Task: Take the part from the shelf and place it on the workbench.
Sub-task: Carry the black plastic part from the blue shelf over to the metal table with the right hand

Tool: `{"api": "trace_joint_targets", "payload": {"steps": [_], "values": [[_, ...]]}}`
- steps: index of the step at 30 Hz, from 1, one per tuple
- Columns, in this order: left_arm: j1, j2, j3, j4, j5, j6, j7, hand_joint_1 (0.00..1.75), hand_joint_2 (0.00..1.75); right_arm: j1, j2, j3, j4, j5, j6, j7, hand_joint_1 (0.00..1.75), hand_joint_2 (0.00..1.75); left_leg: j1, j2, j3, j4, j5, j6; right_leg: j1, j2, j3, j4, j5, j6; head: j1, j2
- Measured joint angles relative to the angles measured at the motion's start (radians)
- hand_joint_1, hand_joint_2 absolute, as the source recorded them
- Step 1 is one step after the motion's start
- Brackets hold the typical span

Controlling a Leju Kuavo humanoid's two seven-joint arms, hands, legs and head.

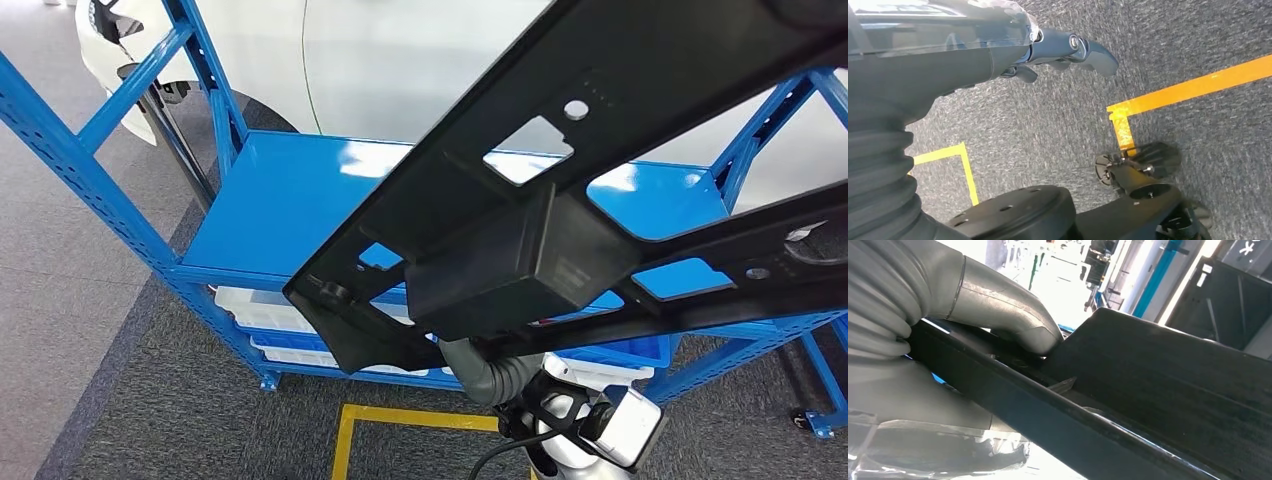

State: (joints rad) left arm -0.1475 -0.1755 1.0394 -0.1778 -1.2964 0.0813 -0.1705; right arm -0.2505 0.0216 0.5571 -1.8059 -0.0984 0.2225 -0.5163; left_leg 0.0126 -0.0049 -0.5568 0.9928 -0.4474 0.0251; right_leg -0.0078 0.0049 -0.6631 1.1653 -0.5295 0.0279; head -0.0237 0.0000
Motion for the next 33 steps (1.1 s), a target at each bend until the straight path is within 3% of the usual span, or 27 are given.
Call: {"api": "trace_joint_targets", "payload": {"steps": [2, 3, 4, 6, 8, 12, 14, 16, 17, 18, 19, 20, 21, 23, 26, 28, 29, 32, 33], "values": [[0.001, 0.000, 0.000, 0.000, 0.001, 0.002, 0.001, 0.00, 1.75, 0.011, -0.002, 0.000, 0.000, 0.001, 0.000, 0.001, 1.75, 1.75, -0.001, 0.001, -0.002, 0.001, 0.000, 0.001, -0.001, 0.000, -0.054, 0.118, -0.043, 0.003, 0.000, 0.000], [0.002, 0.000, 0.000, 0.000, 0.002, 0.002, 0.002, 0.00, 1.75, 0.016, -0.003, 0.000, 0.000, 0.001, 0.000, 0.001, 1.75, 1.75, -0.002, 0.001, -0.002, 0.002, 0.000, 0.001, -0.002, 0.000, -0.060, 0.131, -0.037, 0.003, 0.000, 0.000], [0.002, 0.000, 0.000, 0.000, 0.003, 0.003, 0.003, 0.00, 1.75, 0.019, -0.004, 0.000, 0.001, 0.001, 0.000, 0.002, 1.75, 1.75, -0.002, 0.000, -0.002, 0.003, 0.000, 0.000, -0.002, 0.000, -0.045, 0.103, -0.014, 0.002, 0.000, 0.000], [0.002, 0.000, 0.000, 0.000, 0.006, 0.004, 0.004, 0.00, 1.75, 0.021, -0.006, 0.000, 0.001, 0.002, 0.000, 0.004, 1.75, 1.75, -0.002, -0.001, 0.000, 0.005, -0.003, -0.003, -0.002, 0.000, 0.026, -0.038, 0.050, -0.005, 0.000, 0.000], [0.002, 0.000, 0.000, 0.000, 0.009, 0.005, 0.004, 0.00, 1.75, 0.024, -0.008, -0.001, 0.001, 0.003, 0.000, 0.007, 1.75, 1.75, -0.005, -0.002, 0.000, 0.008, -0.005, -0.011, 0.001, 0.000, 0.074, -0.141, 0.083, -0.014, 0.000, 0.000], [0.003, -0.001, 0.000, 0.000, 0.012, 0.007, 0.001, 0.00, 1.75, 0.037, -0.010, -0.007, 0.006, 0.003, 0.001, 0.014, 1.75, 1.75, -0.005, -0.001, -0.004, 0.014, -0.013, -0.033, 0.002, 0.000, 0.080, -0.161, 0.086, -0.034, 0.000, 0.000], [0.003, -0.001, 0.000, 0.000, 0.013, 0.007, -0.001, 0.00, 1.75, 0.043, -0.010, -0.009, 0.009, 0.004, 0.001, 0.014, 1.75, 1.75, -0.003, -0.001, -0.033, 0.080, -0.056, -0.044, -0.002, -0.002, 0.083, -0.167, 0.089, -0.044, 0.000, 0.000], [0.005, -0.002, 0.000, 0.000, 0.016, 0.008, -0.003, 0.00, 1.75, 0.052, -0.011, -0.009, 0.014, 0.008, 0.002, 0.012, 1.75, 1.75, -0.001, -0.001, -0.095, 0.218, -0.123, -0.052, 0.000, -0.005, 0.083, -0.167, 0.088, -0.049, 0.000, 0.000], [0.006, -0.002, 0.001, 0.000, 0.017, 0.008, -0.004, 0.00, 1.75, 0.058, -0.012, -0.010, 0.017, 0.010, 0.001, 0.010, 1.75, 1.75, 0.000, -0.001, -0.123, 0.277, -0.143, -0.054, 0.001, -0.005, 0.084, -0.167, 0.088, -0.049, 0.000, 0.000], [0.007, -0.002, 0.001, 0.000, 0.019, 0.008, -0.005, 0.00, 1.75, 0.063, -0.013, -0.010, 0.020, 0.013, 0.001, 0.007, 1.75, 1.75, 0.000, -0.001, -0.135, 0.301, -0.143, -0.054, 0.002, -0.005, 0.084, -0.167, 0.087, -0.050, 0.000, 0.000], [0.008, -0.002, 0.001, 0.000, 0.020, 0.008, -0.006, 0.00, 1.75, 0.067, -0.014, -0.010, 0.024, 0.015, 0.001, 0.004, 1.75, 1.75, 0.000, -0.001, -0.129, 0.287, -0.124, -0.053, 0.002, -0.004, 0.085, -0.167, 0.087, -0.050, 0.000, 0.000], [0.008, -0.002, 0.001, 0.000, 0.020, 0.008, -0.007, 0.00, 1.75, 0.069, -0.015, -0.011, 0.027, 0.017, 0.001, 0.003, 1.75, 1.75, 0.000, -0.001, -0.104, 0.235, -0.090, -0.050, 0.003, -0.003, 0.087, -0.166, 0.086, -0.049, 0.000, 0.000], [0.008, -0.002, 0.001, 0.000, 0.021, 0.008, -0.007, 0.00, 1.75, 0.071, -0.016, -0.012, 0.030, 0.018, 0.001, 0.002, 1.75, 1.75, -0.001, -0.004, -0.068, 0.158, -0.053, -0.045, 0.003, 0.000, 0.089, -0.166, 0.086, -0.048, 0.000, 0.000], [0.009, -0.002, 0.001, 0.000, 0.021, 0.009, -0.007, 0.00, 1.75, 0.070, -0.016, -0.017, 0.034, 0.019, 0.001, 0.002, 1.75, 1.75, -0.003, -0.011, -0.011, 0.037, -0.011, -0.034, 0.007, 0.005, 0.087, -0.164, 0.085, -0.041, 0.000, 0.000], [0.012, -0.002, 0.001, 0.000, 0.020, 0.009, -0.006, 0.00, 1.75, 0.069, -0.017, -0.025, 0.041, 0.019, 0.001, 0.003, 1.75, 1.75, -0.007, -0.011, 0.001, 0.007, -0.007, -0.022, 0.007, 0.013, 0.081, -0.163, 0.089, -0.024, 0.000, 0.000], [0.012, -0.003, 0.001, 0.000, 0.020, 0.009, -0.004, 0.00, 1.75, 0.069, -0.017, -0.029, 0.044, 0.019, 0.001, 0.005, 1.75, 1.75, -0.003, -0.001, 0.003, -0.002, -0.001, -0.010, 0.005, 0.013, 0.072, -0.144, 0.074, -0.013, 0.000, 0.000], [0.011, -0.004, 0.001, 0.000, 0.019, 0.009, -0.004, 0.00, 1.75, 0.068, -0.017, -0.031, 0.045, 0.020, 0.001, 0.007, 1.75, 1.75, -0.001, 0.005, 0.004, -0.006, 0.002, -0.004, 0.005, 0.011, 0.056, -0.107, 0.051, -0.007, 0.000, 0.000], [0.012, -0.005, 0.001, 0.000, 0.018, 0.009, -0.003, 0.00, 1.75, 0.072, -0.018, -0.036, 0.049, 0.020, 0.001, 0.012, 1.75, 1.75, -0.002, 0.026, 0.003, -0.006, 0.002, 0.002, 0.000, 0.007, -0.038, 0.087, -0.037, 0.005, 0.000, 0.000], [0.013, -0.005, 0.001, 0.000, 0.017, 0.008, -0.003, 0.00, 1.75, 0.075, -0.019, -0.037, 0.051, 0.020, 0.001, 0.013, 1.75, 1.75, -0.003, 0.034, 0.003, -0.005, 0.001, 0.003, -0.001, 0.006, -0.058, 0.125, -0.044, 0.007, 0.000, 0.000]]}}
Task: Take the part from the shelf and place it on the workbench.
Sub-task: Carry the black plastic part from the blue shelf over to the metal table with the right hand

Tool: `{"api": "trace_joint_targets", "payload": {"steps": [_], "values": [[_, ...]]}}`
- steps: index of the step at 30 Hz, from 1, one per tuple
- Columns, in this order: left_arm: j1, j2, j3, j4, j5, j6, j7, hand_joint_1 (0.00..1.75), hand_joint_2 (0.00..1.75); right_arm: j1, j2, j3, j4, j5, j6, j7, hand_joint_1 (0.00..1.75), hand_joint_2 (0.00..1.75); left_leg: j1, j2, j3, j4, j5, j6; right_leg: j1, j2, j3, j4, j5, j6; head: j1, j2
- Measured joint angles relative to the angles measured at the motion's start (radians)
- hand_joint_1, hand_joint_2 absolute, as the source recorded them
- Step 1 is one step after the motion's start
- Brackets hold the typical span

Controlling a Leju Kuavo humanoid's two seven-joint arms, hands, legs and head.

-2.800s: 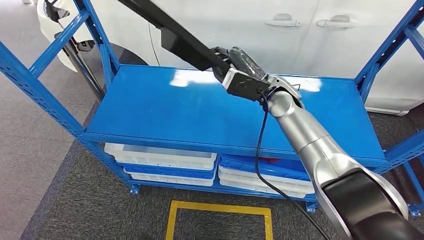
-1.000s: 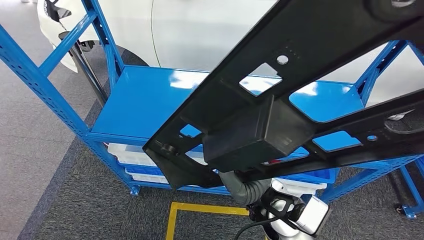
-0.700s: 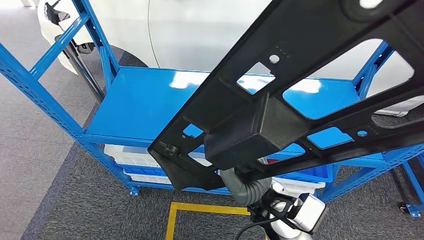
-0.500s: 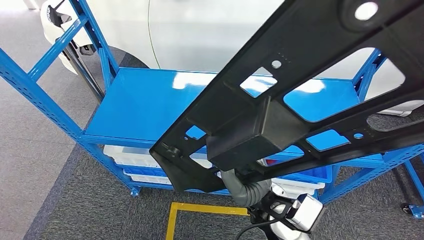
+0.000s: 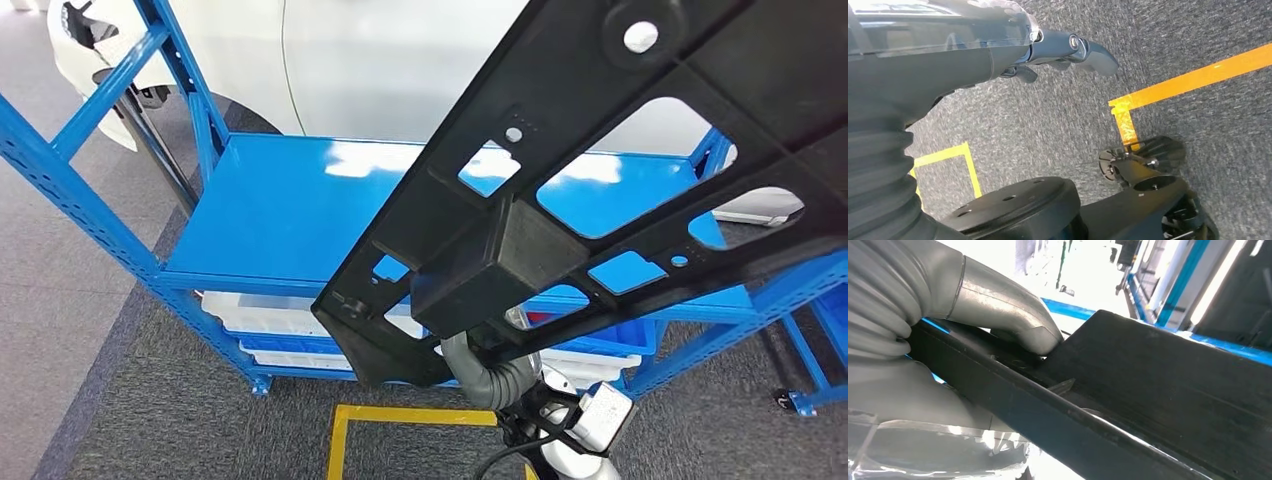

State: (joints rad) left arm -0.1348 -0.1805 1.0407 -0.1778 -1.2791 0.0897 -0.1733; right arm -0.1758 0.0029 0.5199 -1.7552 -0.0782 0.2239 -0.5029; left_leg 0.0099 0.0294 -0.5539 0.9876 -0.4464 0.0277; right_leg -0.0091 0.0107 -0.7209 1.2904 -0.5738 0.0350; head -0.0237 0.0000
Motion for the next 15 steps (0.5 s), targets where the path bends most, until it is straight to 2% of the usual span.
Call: {"api": "trace_joint_targets", "payload": {"steps": [1, 2, 4, 5, 6, 7, 9, 11, 13, 14, 15], "values": [[0.000, 0.000, 0.000, 0.000, 0.000, 0.000, 0.000, 0.00, 1.75, 0.003, -0.001, -0.001, 0.001, 0.000, 0.000, 0.001, 1.75, 1.75, 0.000, 0.008, 0.001, 0.001, -0.001, 0.000, -0.001, -0.003, 0.000, -0.001, 0.013, 0.001, 0.000, 0.000], [0.000, -0.001, 0.000, 0.000, -0.001, 0.000, 0.000, 0.00, 1.75, 0.006, -0.002, -0.003, 0.002, 0.000, 0.000, 0.002, 1.75, 1.75, 0.000, 0.015, 0.002, 0.002, -0.003, -0.002, -0.002, -0.009, 0.022, -0.046, 0.043, 0.001, 0.000, 0.000], [-0.001, -0.002, 0.000, 0.000, -0.002, 0.000, 0.001, 0.00, 1.75, 0.008, -0.003, -0.006, 0.002, 0.002, 0.000, 0.004, 1.75, 1.75, -0.003, 0.029, 0.006, 0.006, -0.009, -0.008, 0.001, -0.050, 0.093, -0.190, 0.107, -0.005, 0.000, 0.000], [-0.001, -0.003, 0.000, 0.000, -0.003, 0.000, 0.002, 0.00, 1.75, 0.009, -0.003, -0.008, 0.001, 0.003, 0.000, 0.004, 1.75, 1.75, -0.006, 0.035, 0.007, 0.009, -0.013, -0.013, 0.004, -0.068, 0.119, -0.244, 0.125, -0.011, 0.000, 0.000], [0.000, -0.003, 0.000, 0.000, -0.004, 0.001, 0.002, 0.00, 1.75, 0.010, -0.003, -0.009, 0.001, 0.003, 0.000, 0.004, 1.75, 1.75, -0.009, 0.042, 0.008, 0.010, -0.016, -0.018, 0.007, -0.078, 0.131, -0.273, 0.131, -0.018, 0.000, 0.000], [0.000, -0.003, 0.000, 0.000, -0.005, 0.001, 0.003, 0.00, 1.75, 0.012, -0.003, -0.011, 0.000, 0.004, 0.000, 0.004, 1.75, 1.75, -0.011, 0.050, 0.009, 0.011, -0.018, -0.023, 0.011, -0.075, 0.131, -0.280, 0.128, -0.025, 0.000, 0.000], [-0.002, -0.003, 0.000, 0.000, -0.006, 0.002, 0.003, 0.00, 1.75, 0.016, -0.003, -0.014, -0.001, 0.004, 0.000, 0.004, 1.75, 1.75, -0.009, 0.060, 0.012, 0.013, -0.024, -0.035, 0.009, -0.053, 0.129, -0.283, 0.133, -0.038, 0.000, 0.000], [-0.002, -0.003, 0.000, 0.000, -0.006, 0.002, 0.003, 0.00, 1.75, 0.019, -0.003, -0.015, -0.003, 0.004, 0.000, 0.004, 1.75, 1.75, -0.004, 0.033, -0.003, 0.055, -0.058, -0.045, 0.004, -0.032, 0.129, -0.288, 0.138, -0.049, 0.000, 0.000], [0.001, -0.003, 0.000, 0.000, -0.006, 0.002, 0.002, 0.00, 1.75, 0.021, -0.003, -0.015, -0.004, 0.004, 0.000, 0.005, 1.75, 1.75, -0.001, -0.005, -0.057, 0.180, -0.126, -0.052, 0.003, -0.010, 0.129, -0.289, 0.140, -0.056, 0.000, 0.000], [0.002, -0.003, 0.000, 0.000, -0.007, 0.001, 0.000, 0.00, 1.75, 0.024, -0.002, -0.016, -0.004, 0.004, 0.000, 0.005, 1.75, 1.75, 0.000, -0.013, -0.090, 0.250, -0.155, -0.054, 0.003, 0.003, 0.129, -0.288, 0.140, -0.057, 0.000, 0.000], [0.002, -0.003, 0.000, 0.000, -0.007, 0.000, -0.001, 0.00, 1.75, 0.028, -0.003, -0.016, -0.004, 0.004, 0.000, 0.006, 1.75, 1.75, 0.000, -0.017, -0.113, 0.298, -0.166, -0.054, 0.004, 0.016, 0.129, -0.288, 0.140, -0.057, 0.000, 0.000]]}}
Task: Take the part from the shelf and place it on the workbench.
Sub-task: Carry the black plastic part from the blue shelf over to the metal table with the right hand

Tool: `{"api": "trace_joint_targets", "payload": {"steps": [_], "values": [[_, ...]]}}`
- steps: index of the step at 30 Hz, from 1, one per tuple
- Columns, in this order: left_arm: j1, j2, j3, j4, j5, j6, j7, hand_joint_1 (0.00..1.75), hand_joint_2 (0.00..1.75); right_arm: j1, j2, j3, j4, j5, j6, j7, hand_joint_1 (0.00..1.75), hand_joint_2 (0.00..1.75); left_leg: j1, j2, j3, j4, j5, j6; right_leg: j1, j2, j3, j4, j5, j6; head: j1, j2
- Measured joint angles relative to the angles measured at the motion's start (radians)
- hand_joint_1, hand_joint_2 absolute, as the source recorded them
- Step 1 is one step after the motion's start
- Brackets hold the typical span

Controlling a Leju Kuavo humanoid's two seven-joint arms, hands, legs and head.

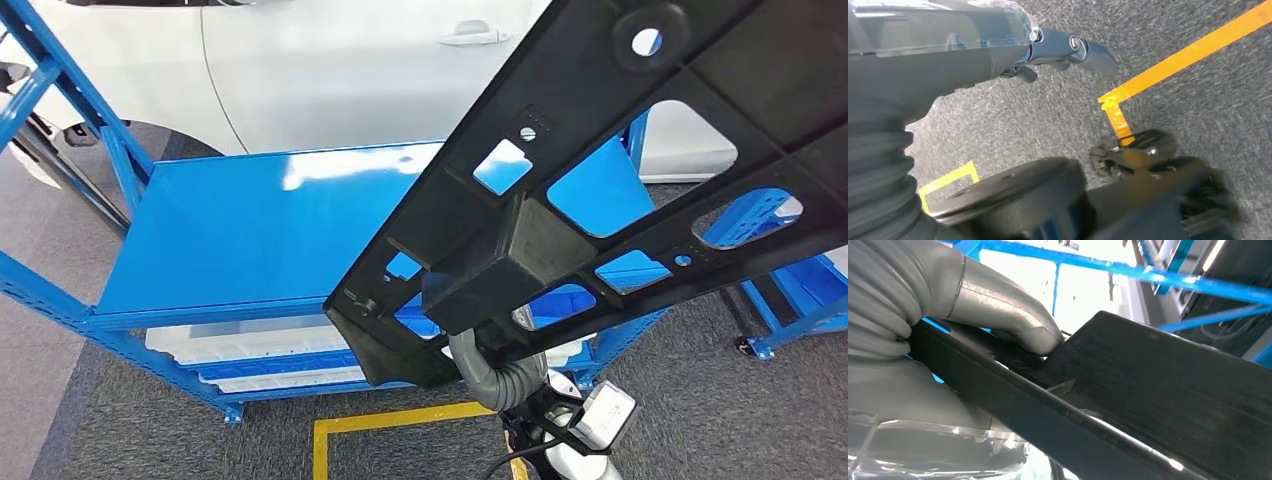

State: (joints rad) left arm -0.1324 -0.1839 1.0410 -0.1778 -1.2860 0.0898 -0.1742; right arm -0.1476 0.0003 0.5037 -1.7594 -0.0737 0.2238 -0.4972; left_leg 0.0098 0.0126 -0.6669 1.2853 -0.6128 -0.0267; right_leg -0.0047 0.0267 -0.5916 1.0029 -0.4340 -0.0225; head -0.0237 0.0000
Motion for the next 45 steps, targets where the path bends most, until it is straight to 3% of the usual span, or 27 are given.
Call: {"api": "trace_joint_targets", "payload": {"steps": [1, 2, 3, 5, 7, 9, 11, 14, 16, 17, 19, 21, 22, 24, 25, 27, 29, 31, 32, 33, 35, 37, 39, 40, 42, 44, 45], "values": [[-0.001, 0.000, 0.000, 0.000, 0.000, -0.001, -0.001, 0.00, 1.75, 0.005, 0.000, -0.001, 0.000, 0.000, 0.000, 0.001, 1.75, 1.75, 0.000, -0.002, -0.006, 0.009, 0.010, 0.001, 0.001, 0.013, 0.001, 0.001, 0.000, 0.000, 0.000, 0.000], [-0.002, 0.000, 0.000, 0.000, -0.001, -0.002, -0.001, 0.00, 1.75, 0.009, 0.000, -0.002, 0.000, 0.001, 0.000, 0.001, 1.75, 1.75, 0.000, -0.005, 0.006, -0.022, 0.039, 0.004, 0.001, 0.027, 0.002, 0.001, 0.000, 0.000, 0.000, 0.000], [-0.002, 0.000, 0.000, 0.000, -0.002, -0.003, 0.000, 0.00, 1.75, 0.012, 0.000, -0.003, -0.002, 0.001, 0.000, 0.001, 1.75, 1.75, 0.000, -0.014, 0.034, -0.087, 0.080, 0.008, 0.001, 0.042, 0.004, 0.002, 0.000, 0.001, 0.000, 0.000], [-0.001, 0.001, 0.000, 0.000, -0.003, -0.004, 0.004, 0.00, 1.75, 0.015, 0.000, -0.005, -0.005, 0.002, 0.000, 0.001, 1.75, 1.75, 0.001, -0.058, 0.093, -0.222, 0.139, 0.018, 0.002, 0.069, 0.004, 0.004, -0.001, 0.006, 0.000, 0.000], [-0.003, 0.001, 0.000, 0.000, -0.004, -0.005, 0.007, 0.00, 1.75, 0.017, 0.000, -0.008, -0.009, 0.002, 0.000, 0.001, 1.75, 1.75, 0.000, -0.084, 0.116, -0.277, 0.147, 0.025, -0.002, 0.090, -0.003, 0.005, 0.003, 0.018, 0.000, 0.000], [-0.006, -0.001, 0.000, 0.000, -0.004, -0.005, 0.010, 0.00, 1.75, 0.023, -0.001, -0.013, -0.012, 0.002, -0.001, 0.001, 1.75, 1.75, 0.001, -0.067, 0.119, -0.285, 0.152, 0.034, -0.006, 0.107, -0.009, 0.003, 0.007, 0.032, 0.000, 0.000], [-0.010, -0.003, -0.001, 0.000, -0.004, -0.006, 0.011, 0.00, 1.75, 0.027, -0.002, -0.020, -0.015, 0.003, -0.002, 0.000, 1.75, 1.75, 0.006, -0.043, 0.123, -0.297, 0.160, 0.047, -0.001, 0.076, -0.025, 0.035, -0.015, 0.042, 0.000, 0.000], [-0.009, -0.003, -0.001, -0.001, -0.001, -0.007, 0.011, 0.00, 1.75, 0.034, -0.005, -0.024, -0.017, 0.004, -0.002, -0.002, 1.75, 1.75, 0.004, -0.003, 0.124, -0.303, 0.162, 0.057, -0.002, -0.005, -0.111, 0.213, -0.105, 0.052, 0.000, 0.000], [-0.007, -0.003, -0.001, -0.001, -0.001, -0.007, 0.011, 0.00, 1.75, 0.042, -0.006, -0.027, -0.017, 0.004, -0.002, -0.004, 1.75, 1.75, 0.001, 0.025, 0.123, -0.301, 0.159, 0.057, -0.008, -0.020, -0.146, 0.285, -0.121, 0.057, 0.000, 0.000], [-0.007, -0.003, -0.001, -0.001, -0.001, -0.007, 0.011, 0.00, 1.75, 0.044, -0.007, -0.029, -0.017, 0.004, -0.002, -0.005, 1.75, 1.75, 0.001, 0.038, 0.124, -0.300, 0.157, 0.056, -0.010, -0.025, -0.134, 0.263, -0.101, 0.058, 0.000, 0.000], [-0.010, -0.004, -0.001, -0.001, -0.001, -0.008, 0.011, 0.00, 1.75, 0.045, -0.007, -0.031, -0.018, 0.003, -0.001, -0.005, 1.75, 1.75, 0.000, 0.061, 0.127, -0.295, 0.151, 0.051, -0.009, -0.054, -0.060, 0.126, -0.040, 0.055, 0.000, 0.000], [-0.012, -0.005, -0.001, -0.001, -0.001, -0.009, 0.011, 0.00, 1.75, 0.044, -0.007, -0.033, -0.021, 0.002, -0.001, -0.006, 1.75, 1.75, -0.004, 0.078, 0.130, -0.292, 0.145, 0.042, -0.002, -0.086, -0.003, 0.020, -0.007, 0.045, 0.000, 0.000], [-0.012, -0.005, -0.001, -0.001, -0.002, -0.009, 0.010, 0.00, 1.75, 0.044, -0.007, -0.034, -0.022, 0.001, -0.001, -0.006, 1.75, 1.75, -0.007, 0.086, 0.132, -0.291, 0.143, 0.036, 0.001, -0.091, 0.004, 0.002, -0.006, 0.039, 0.000, 0.000], [-0.015, -0.005, -0.001, -0.001, -0.004, -0.010, 0.010, 0.00, 1.75, 0.044, -0.007, -0.038, -0.024, -0.002, -0.001, -0.005, 1.75, 1.75, -0.007, 0.101, 0.136, -0.291, 0.139, 0.025, 0.002, -0.069, 0.002, 0.001, -0.003, 0.029, 0.000, 0.000], [-0.016, -0.005, -0.001, -0.001, -0.006, -0.012, 0.010, 0.00, 1.75, 0.045, -0.007, -0.041, -0.026, -0.002, -0.001, -0.005, 1.75, 1.75, -0.006, 0.096, 0.137, -0.286, 0.131, 0.019, 0.000, -0.059, 0.002, -0.002, -0.001, 0.023, 0.000, 0.000], [-0.017, -0.005, -0.002, -0.001, -0.009, -0.013, 0.011, 0.00, 1.75, 0.045, -0.005, -0.043, -0.033, -0.003, -0.002, -0.002, 1.75, 1.75, -0.001, 0.056, 0.114, -0.225, 0.087, 0.010, -0.006, -0.038, 0.003, -0.008, 0.005, 0.012, 0.000, 0.000], [-0.015, -0.005, -0.002, -0.001, -0.010, -0.015, 0.014, 0.00, 1.75, 0.044, -0.001, -0.043, -0.037, -0.003, -0.003, 0.002, 1.75, 1.75, 0.002, 0.011, 0.055, -0.090, 0.018, 0.004, -0.007, -0.015, 0.001, -0.008, 0.007, 0.006, 0.000, 0.000], [-0.014, -0.005, -0.002, -0.001, -0.009, -0.016, 0.017, 0.00, 1.75, 0.045, 0.001, -0.043, -0.038, -0.003, -0.003, 0.004, 1.75, 1.75, 0.002, -0.002, 0.008, 0.007, -0.008, 0.002, -0.006, 0.013, 0.000, -0.007, 0.008, 0.005, 0.000, 0.000], [-0.015, -0.005, -0.002, -0.001, -0.008, -0.016, 0.017, 0.00, 1.75, 0.046, 0.001, -0.043, -0.038, -0.002, -0.003, 0.005, 1.75, 1.75, 0.003, -0.004, 0.010, -0.001, 0.012, 0.002, -0.006, 0.028, 0.001, -0.006, 0.008, 0.005, 0.000, 0.000], [-0.016, -0.004, -0.002, -0.001, -0.009, -0.016, 0.018, 0.00, 1.75, 0.046, 0.002, -0.044, -0.038, -0.002, -0.003, 0.006, 1.75, 1.75, 0.003, -0.009, 0.028, -0.047, 0.048, 0.004, -0.006, 0.043, 0.003, -0.004, 0.008, 0.006, 0.000, 0.000], [-0.014, -0.004, -0.002, -0.001, -0.008, -0.016, 0.019, 0.00, 1.75, 0.044, 0.004, -0.044, -0.038, -0.002, -0.002, 0.010, 1.75, 1.75, 0.007, -0.053, 0.086, -0.186, 0.123, 0.010, -0.006, 0.072, 0.003, 0.001, 0.006, 0.011, 0.000, 0.000], [-0.013, -0.003, -0.001, -0.001, -0.008, -0.016, 0.019, 0.00, 1.75, 0.042, 0.008, -0.044, -0.039, -0.002, -0.001, 0.013, 1.75, 1.75, 0.010, -0.095, 0.118, -0.266, 0.146, 0.016, -0.007, 0.095, -0.006, 0.006, 0.008, 0.023, 0.000, 0.000], [-0.014, -0.003, -0.002, -0.001, -0.008, -0.016, 0.019, 0.00, 1.75, 0.042, 0.010, -0.045, -0.039, -0.002, 0.000, 0.015, 1.75, 1.75, 0.008, -0.089, 0.121, -0.277, 0.142, 0.024, -0.011, 0.117, -0.016, 0.005, 0.013, 0.039, 0.000, 0.000], [-0.014, -0.004, -0.002, -0.001, -0.008, -0.016, 0.018, 0.00, 1.75, 0.044, 0.010, -0.046, -0.039, -0.001, 0.000, 0.015, 1.75, 1.75, 0.008, -0.078, 0.122, -0.280, 0.146, 0.031, -0.011, 0.111, -0.019, 0.007, 0.013, 0.045, 0.000, 0.000], [-0.015, -0.006, -0.002, -0.001, -0.008, -0.017, 0.017, 0.00, 1.75, 0.043, 0.010, -0.049, -0.041, -0.001, 0.000, 0.016, 1.75, 1.75, 0.010, -0.050, 0.124, -0.288, 0.152, 0.045, -0.007, 0.057, -0.043, 0.051, -0.014, 0.052, 0.000, 0.000], [-0.013, -0.008, -0.002, -0.001, -0.009, -0.018, 0.017, 0.00, 1.75, 0.042, 0.010, -0.050, -0.043, 0.000, 0.000, 0.015, 1.75, 1.75, 0.007, -0.020, 0.124, -0.290, 0.152, 0.054, -0.007, -0.003, -0.103, 0.173, -0.076, 0.055, 0.000, 0.000], [-0.011, -0.009, -0.002, -0.001, -0.010, -0.018, 0.017, 0.00, 1.75, 0.043, 0.011, -0.050, -0.043, 0.000, 0.000, 0.015, 1.75, 1.75, 0.005, -0.004, 0.123, -0.290, 0.151, 0.056, -0.009, -0.012, -0.136, 0.241, -0.103, 0.057, 0.000, 0.000]]}}
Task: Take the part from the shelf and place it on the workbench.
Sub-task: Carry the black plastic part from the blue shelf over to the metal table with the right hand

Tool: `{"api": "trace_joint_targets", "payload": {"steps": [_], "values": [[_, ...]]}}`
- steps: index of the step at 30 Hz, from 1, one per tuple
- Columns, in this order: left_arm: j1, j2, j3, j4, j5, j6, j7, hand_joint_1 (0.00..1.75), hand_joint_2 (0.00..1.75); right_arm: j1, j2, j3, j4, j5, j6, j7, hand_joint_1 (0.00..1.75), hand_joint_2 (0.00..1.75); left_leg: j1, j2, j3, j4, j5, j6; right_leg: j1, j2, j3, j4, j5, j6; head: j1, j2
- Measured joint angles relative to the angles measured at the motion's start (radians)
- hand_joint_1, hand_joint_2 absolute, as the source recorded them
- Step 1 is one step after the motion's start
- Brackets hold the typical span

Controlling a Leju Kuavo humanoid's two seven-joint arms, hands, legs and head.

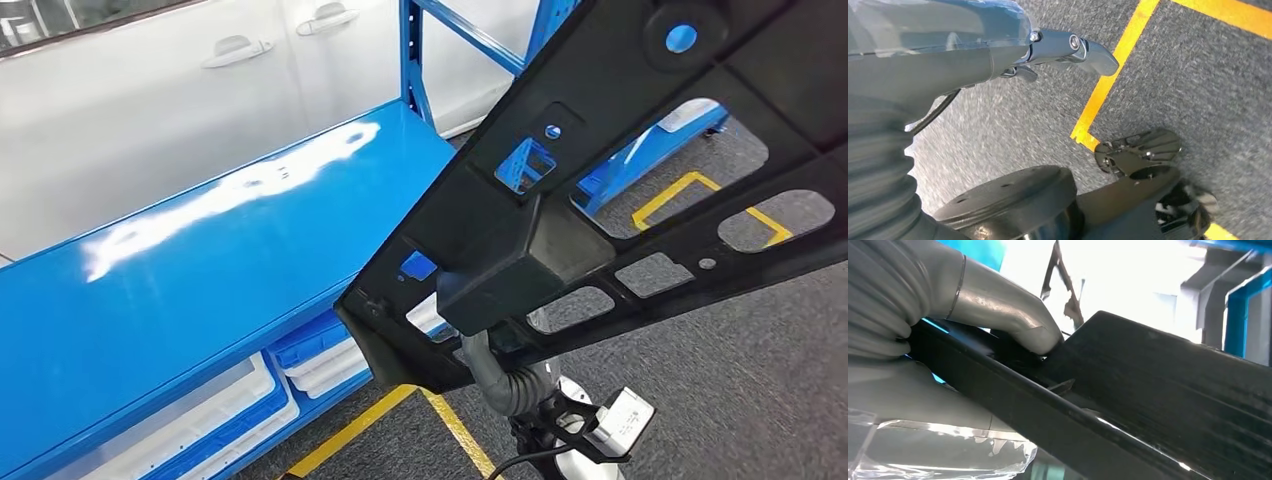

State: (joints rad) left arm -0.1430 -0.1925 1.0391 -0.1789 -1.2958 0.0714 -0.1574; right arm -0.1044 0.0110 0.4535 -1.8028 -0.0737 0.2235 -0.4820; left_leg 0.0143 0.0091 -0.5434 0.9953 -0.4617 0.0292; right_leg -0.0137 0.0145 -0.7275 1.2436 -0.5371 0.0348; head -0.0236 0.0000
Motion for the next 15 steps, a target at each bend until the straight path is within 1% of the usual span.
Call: {"api": "trace_joint_targets", "payload": {"steps": [1, 2, 3, 4, 5, 6, 7, 8, 9, 10, 11, 12, 13, 14, 15], "values": [[0.001, 0.000, 0.000, 0.000, 0.000, 0.000, 0.000, 0.00, 1.75, 0.002, 0.000, -0.001, 0.000, 0.000, 0.000, 0.000, 1.75, 1.75, -0.001, 0.016, 0.000, 0.000, -0.001, 0.001, -0.002, -0.004, -0.021, 0.044, -0.011, 0.002, 0.000, 0.000], [0.001, 0.000, 0.000, 0.000, 0.000, 0.000, 0.000, 0.00, 1.75, 0.004, 0.000, -0.002, 0.000, 0.000, 0.001, 0.000, 1.75, 1.75, -0.002, 0.031, 0.000, 0.000, -0.002, 0.000, -0.003, -0.007, -0.024, 0.051, -0.004, 0.003, 0.000, 0.000], [0.000, 0.000, 0.000, 0.000, 0.000, 0.000, 0.000, 0.00, 1.75, 0.005, 0.000, -0.004, 0.000, 0.000, 0.001, 0.000, 1.75, 1.75, -0.003, 0.045, 0.001, 0.001, -0.004, -0.001, -0.003, -0.013, -0.004, 0.016, 0.019, 0.003, 0.000, 0.000], [-0.001, 0.000, 0.000, 0.000, 0.000, 0.000, 0.000, 0.00, 1.75, 0.006, 0.000, -0.004, 0.000, 0.000, 0.002, 0.000, 1.75, 1.75, -0.004, 0.058, 0.003, 0.001, -0.006, -0.003, -0.002, -0.028, 0.034, -0.052, 0.052, 0.000, 0.000, 0.000], [-0.002, 0.000, 0.000, 0.000, 0.000, 0.000, 0.000, 0.00, 1.75, 0.005, 0.000, -0.004, 0.000, 0.000, 0.003, 0.000, 1.75, 1.75, -0.006, 0.069, 0.006, 0.002, -0.009, -0.007, 0.002, -0.057, 0.076, -0.127, 0.077, -0.005, 0.000, 0.000], [-0.003, 0.000, 0.000, 0.000, 0.001, 0.000, 0.000, 0.00, 1.75, 0.004, 0.001, -0.004, -0.001, 0.000, 0.004, 0.000, 1.75, 1.75, -0.009, 0.078, 0.009, 0.003, -0.012, -0.011, 0.007, -0.078, 0.109, -0.186, 0.094, -0.011, 0.000, 0.000], [-0.003, 0.000, 0.000, 0.000, 0.001, 0.000, 0.000, 0.00, 1.75, 0.004, 0.001, -0.004, -0.001, 0.000, 0.005, 0.000, 1.75, 1.75, -0.012, 0.087, 0.011, 0.003, -0.015, -0.016, 0.011, -0.094, 0.127, -0.221, 0.101, -0.018, 0.000, 0.000], [-0.003, 0.000, 0.000, 0.000, 0.002, 0.000, 0.001, 0.00, 1.75, 0.004, 0.002, -0.005, -0.001, 0.000, 0.006, 0.000, 1.75, 1.75, -0.015, 0.097, 0.014, 0.004, -0.018, -0.021, 0.015, -0.097, 0.131, -0.232, 0.099, -0.024, 0.000, 0.000], [-0.004, 0.000, 0.000, 0.000, 0.002, 0.000, 0.001, 0.00, 1.75, 0.005, 0.002, -0.005, -0.001, 0.000, 0.008, 0.000, 1.75, 1.75, -0.015, 0.107, 0.016, 0.003, -0.020, -0.025, 0.016, -0.083, 0.129, -0.232, 0.101, -0.029, 0.000, 0.000], [-0.004, 0.000, 0.000, 0.000, 0.003, 0.000, 0.001, 0.00, 1.75, 0.006, 0.002, -0.006, -0.001, 0.000, 0.011, 0.000, 1.75, 1.75, -0.014, 0.111, 0.018, 0.004, -0.024, -0.031, 0.015, -0.071, 0.130, -0.235, 0.103, -0.034, 0.000, 0.000], [-0.005, 0.000, 0.000, 0.000, 0.004, 0.000, 0.001, 0.00, 1.75, 0.006, 0.003, -0.006, -0.001, 0.000, 0.013, 0.000, 1.75, 1.75, -0.011, 0.098, 0.018, 0.013, -0.034, -0.037, 0.012, -0.059, 0.131, -0.239, 0.105, -0.039, 0.000, 0.000], [-0.005, 0.000, 0.000, 0.000, 0.005, 0.000, 0.001, 0.00, 1.75, 0.006, 0.005, -0.007, -0.002, 0.000, 0.016, 0.000, 1.75, 1.75, -0.009, 0.075, 0.009, 0.039, -0.054, -0.042, 0.009, -0.047, 0.132, -0.242, 0.108, -0.045, 0.000, 0.000], [-0.004, 0.000, 0.000, 0.000, 0.007, 0.000, 0.001, 0.00, 1.75, 0.006, 0.007, -0.007, -0.002, 0.000, 0.017, 0.001, 1.75, 1.75, -0.007, 0.046, -0.011, 0.088, -0.084, -0.046, 0.006, -0.034, 0.133, -0.245, 0.110, -0.050, 0.000, 0.000], [-0.002, 0.000, 0.000, 0.000, 0.007, 0.000, 0.001, 0.00, 1.75, 0.005, 0.008, -0.007, -0.002, 0.000, 0.019, 0.001, 1.75, 1.75, -0.006, 0.020, -0.040, 0.154, -0.118, -0.048, 0.006, -0.021, 0.132, -0.245, 0.111, -0.053, 0.000, 0.000], [0.001, 0.000, 0.000, 0.000, 0.008, 0.000, 0.000, 0.00, 1.75, 0.006, 0.010, -0.007, -0.002, -0.001, 0.019, 0.001, 1.75, 1.75, -0.005, 0.008, -0.073, 0.224, -0.148, -0.050, 0.006, -0.008, 0.132, -0.245, 0.112, -0.055, 0.000, 0.000]]}}
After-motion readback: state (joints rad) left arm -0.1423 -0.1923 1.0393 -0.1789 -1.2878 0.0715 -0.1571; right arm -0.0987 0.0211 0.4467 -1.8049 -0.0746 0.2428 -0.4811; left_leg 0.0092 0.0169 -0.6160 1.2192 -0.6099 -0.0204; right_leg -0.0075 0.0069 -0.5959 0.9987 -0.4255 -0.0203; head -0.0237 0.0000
